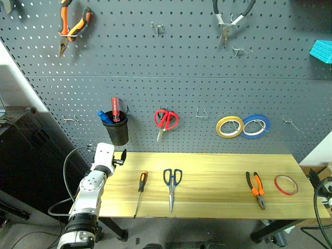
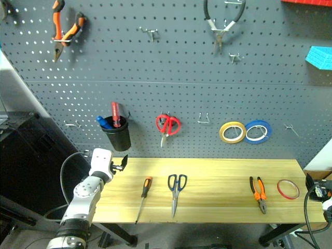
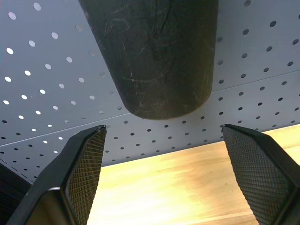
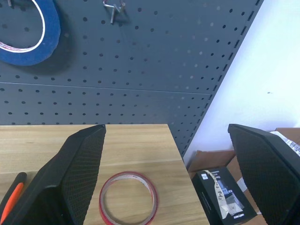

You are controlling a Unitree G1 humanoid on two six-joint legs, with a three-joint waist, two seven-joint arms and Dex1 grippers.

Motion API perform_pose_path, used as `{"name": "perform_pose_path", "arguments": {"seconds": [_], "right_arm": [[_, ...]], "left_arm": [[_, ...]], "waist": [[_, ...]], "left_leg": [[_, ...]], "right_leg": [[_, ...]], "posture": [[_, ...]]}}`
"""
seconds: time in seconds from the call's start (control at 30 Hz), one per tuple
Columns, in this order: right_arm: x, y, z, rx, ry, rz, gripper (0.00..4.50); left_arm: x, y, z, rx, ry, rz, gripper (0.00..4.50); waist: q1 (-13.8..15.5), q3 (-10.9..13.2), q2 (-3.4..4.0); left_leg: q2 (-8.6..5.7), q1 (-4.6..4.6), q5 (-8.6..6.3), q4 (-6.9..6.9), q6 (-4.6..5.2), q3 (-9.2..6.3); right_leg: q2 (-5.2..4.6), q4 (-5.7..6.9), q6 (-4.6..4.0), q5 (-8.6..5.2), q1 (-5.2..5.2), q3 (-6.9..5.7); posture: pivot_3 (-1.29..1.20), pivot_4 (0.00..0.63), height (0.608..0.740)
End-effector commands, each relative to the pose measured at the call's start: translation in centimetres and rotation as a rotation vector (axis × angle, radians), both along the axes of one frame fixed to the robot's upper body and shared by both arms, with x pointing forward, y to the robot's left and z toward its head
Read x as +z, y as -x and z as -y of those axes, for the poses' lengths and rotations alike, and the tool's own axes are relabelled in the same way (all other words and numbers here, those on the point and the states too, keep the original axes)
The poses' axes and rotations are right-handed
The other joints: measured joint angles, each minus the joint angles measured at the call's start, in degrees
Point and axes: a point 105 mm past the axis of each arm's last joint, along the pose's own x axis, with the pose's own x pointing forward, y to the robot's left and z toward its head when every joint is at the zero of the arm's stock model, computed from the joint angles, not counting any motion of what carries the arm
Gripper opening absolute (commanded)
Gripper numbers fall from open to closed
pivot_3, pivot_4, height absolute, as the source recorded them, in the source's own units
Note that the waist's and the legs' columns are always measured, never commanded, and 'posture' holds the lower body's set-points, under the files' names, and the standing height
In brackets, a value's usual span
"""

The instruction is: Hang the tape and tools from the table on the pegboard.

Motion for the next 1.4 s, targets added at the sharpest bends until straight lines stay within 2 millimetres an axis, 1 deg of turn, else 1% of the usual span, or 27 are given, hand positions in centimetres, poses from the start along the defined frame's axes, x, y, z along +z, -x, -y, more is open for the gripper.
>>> {"name": "perform_pose_path", "arguments": {"seconds": [0.03, 0.13, 0.27, 0.5, 0.67, 0.8, 0.87, 0.93, 1.0, 1.03, 1.07, 1.1, 1.13, 1.2, 1.23, 1.27, 1.3, 1.33, 1.37, 1.4], "right_arm": [[1.9, -0.5, 0.2, 0.011, 0.04, 0.062, 4.5], [2.1, -0.4, 0.4, 0.006, 0.043, 0.065, 4.5], [3.0, 0.2, 1.4, -0.021, 0.049, 0.086, 4.5], [2.9, 0.9, 1.8, -0.018, 0.056, 0.061, 4.5], [2.6, 1.0, 1.0, 0.004, 0.049, 0.043, 4.5], [2.2, 1.0, 0.2, 0.028, 0.026, 0.028, 4.5], [2.2, 0.7, -0.5, 0.045, 0.019, 0.022, 4.5], [2.3, 0.5, -1.1, 0.061, 0.029, 0.012, 4.5], [2.4, 0.4, -1.6, 0.076, 0.048, -0.002, 4.5], [2.4, 0.1, -2.0, 0.085, 0.063, -0.01, 4.5], [2.4, -0.1, -2.6, 0.1, 0.074, -0.021, 4.5], [2.2, -0.4, -3.5, 0.13, 0.085, -0.043, 4.5], [2.2, -0.5, -4.2, 0.151, 0.092, -0.058, 4.5], [1.3, -0.5, -6.6, 0.272, 0.061, -0.12, 4.5], [0.8, -0.4, -7.5, 0.323, 0.051, -0.155, 4.5], [0.2, -0.4, -8.1, 0.363, 0.04, -0.192, 4.5], [-0.1, -0.4, -8.3, 0.38, 0.026, -0.221, 4.5], [-0.5, -0.5, -8.3, 0.394, 0.022, -0.257, 4.5], [-0.8, -0.8, -8.1, 0.401, 0.006, -0.289, 4.5], [-1.0, -0.9, -8.1, 0.405, -0.005, -0.308, 4.5]], "left_arm": [[2.4, -0.7, -0.4, 0.016, -0.016, 0.082, 4.18], [2.4, -0.7, -0.4, 0.019, -0.017, 0.079, 4.18], [2.5, -0.7, -0.4, 0.015, -0.024, 0.081, 4.18], [2.9, -0.5, -0.2, -0.017, -0.019, 0.097, 4.18], [2.2, -0.2, -0.4, -0.011, 0.015, 0.047, 4.18], [2.1, 0.4, -0.1, -0.032, 0.031, 0.018, 4.18], [1.3, 0.7, 0.1, -0.03, -0.017, -0.049, 4.18], [1.3, 0.8, 0.3, -0.035, -0.09, -0.045, 4.18], [1.6, 0.8, 0.6, -0.041, -0.111, -0.038, 4.18], [1.6, 0.7, 1.1, -0.051, -0.113, -0.041, 4.18], [1.6, 0.7, 2.0, -0.1, -0.086, -0.059, 4.18], [1.8, 0.8, 3.5, -0.18, -0.056, -0.056, 4.18], [2.1, 0.9, 4.4, -0.236, -0.035, -0.054, 4.18], [1.8, 1.3, 5.7, -0.331, -0.164, -0.081, 4.18], [1.7, 1.7, 6.8, -0.405, -0.183, -0.089, 4.18], [1.7, 2.1, 8.1, -0.487, -0.193, -0.094, 4.18], [1.7, 2.6, 9.3, -0.559, -0.185, -0.107, 4.18], [2.1, 3.2, 10.9, -0.654, -0.172, -0.111, 4.18], [2.4, 3.8, 12.5, -0.741, -0.17, -0.119, 4.18], [2.7, 4.1, 13.4, -0.796, -0.17, -0.126, 4.18]], "waist": [[0.01, 0.0, 0.0], [0.01, 0.0, 0.0], [0.01, 0.0, 0.0], [-0.01, 0.0, 0.0], [-0.03, -0.01, 0.02], [-0.13, -0.01, 0.02], [-0.09, -0.01, 0.02], [-0.05, 0.04, 0.05], [-0.05, 0.15, 0.05], [-0.05, 0.34, 0.04], [-0.07, 0.85, 0.05], [-0.09, 1.06, 0.09], [-0.24, 1.96, 0.13], [-0.35, 3.16, 0.24], [-0.54, 3.66, 0.28], [-0.87, 4.26, 0.35], [-1.15, 4.63, 0.46], [-1.55, 5.47, 0.44], [-1.79, 6.15, 0.55], [-2.06, 6.71, 0.56]], "left_leg": [[0.0, 0.0, 0.0, 0.0, 0.0, 0.0], [0.0, 0.0, 0.0, 0.0, 0.0, 0.0], [0.0, 0.0, 0.0, 0.0, 0.0, 0.0], [0.01, 0.0, 0.0, 0.0, 0.0, 0.0], [0.01, 0.0, -0.01, 0.0, 0.01, 0.02], [0.02, 0.01, -0.01, 0.0, 0.01, 0.03], [0.02, 0.0, -0.01, 0.0, 0.01, 0.02], [0.02, 0.0, -0.01, 0.0, 0.02, 0.0], [0.01, 0.0, -0.01, 0.0, 0.02, 0.01], [0.02, 0.0, -0.01, 0.0, 0.02, 0.01], [0.02, 0.01, -0.01, 0.0, 0.02, 0.0], [0.02, 0.0, -0.01, 0.0, 0.02, 0.01], [0.02, 0.0, -0.01, 0.0, 0.02, 0.01], [0.06, -0.02, -0.01, 0.0, 0.01, 0.01], [0.07, -0.06, 0.0, -0.01, 0.01, -0.02], [0.08, -0.05, 0.0, -0.01, 0.01, -0.02], [0.09, -0.07, 0.0, -0.02, 0.01, -0.03], [0.08, -0.12, 0.0, -0.04, 0.01, -0.02], [0.07, -0.14, -0.02, -0.04, 0.04, -0.01], [0.06, -0.15, -0.05, -0.04, 0.09, 0.03]], "right_leg": [[0.0, 0.0, 0.0, 0.0, 0.0, 0.0], [0.0, 0.0, 0.0, 0.0, 0.0, 0.01], [0.0, 0.0, 0.0, 0.0, 0.0, 0.0], [0.0, -0.01, 0.0, 0.0, 0.01, -0.01], [0.0, -0.02, 0.0, 0.0, 0.01, 0.01], [0.0, -0.02, 0.0, 0.0, 0.01, 0.03], [0.0, -0.02, 0.01, -0.01, 0.01, 0.02], [0.0, -0.01, 0.01, -0.01, 0.01, 0.0], [0.0, -0.01, 0.08, -0.05, 0.03, 0.02], [0.0, -0.02, 0.13, -0.08, 0.03, 0.01], [0.0, -0.03, 0.23, -0.15, 0.04, 0.01], [-0.01, -0.03, 0.24, -0.16, 0.06, 0.01], [-0.01, -0.06, 0.24, -0.17, 0.06, 0.01], [-0.01, -0.1, 0.24, -0.2, 0.05, -0.03], [-0.01, -0.12, 0.24, -0.2, 0.0, -0.06], [0.0, -0.12, 0.21, -0.22, 0.02, -0.08], [-0.01, -0.12, 0.2, -0.24, 0.0, -0.08], [-0.01, -0.2, 0.16, -0.21, -0.02, -0.07], [-0.07, -0.29, 0.01, -0.13, 0.0, -0.06], [-0.11, -0.33, 0.02, -0.12, 0.0, -0.04]], "posture": [[0.04, 0.0, 0.74], [0.04, 0.0, 0.74], [0.03, 0.0, 0.74], [0.03, 0.0, 0.74], [0.03, 0.0, 0.74], [0.03, 0.0, 0.74], [0.03, 0.0, 0.74], [0.03, 0.011, 0.74], [0.03, 0.032, 0.74], [0.02, 0.041, 0.74], [0.02, 0.062, 0.74], [0.01, 0.083, 0.74], [-0.01, 0.104, 0.74], [-0.03, 0.136, 0.74], [-0.04, 0.15, 0.74], [-0.04, 0.15, 0.74], [-0.05, 0.169, 0.74], [-0.07, 0.195, 0.74], [-0.07, 0.195, 0.74], [-0.07, 0.205, 0.74]]}}
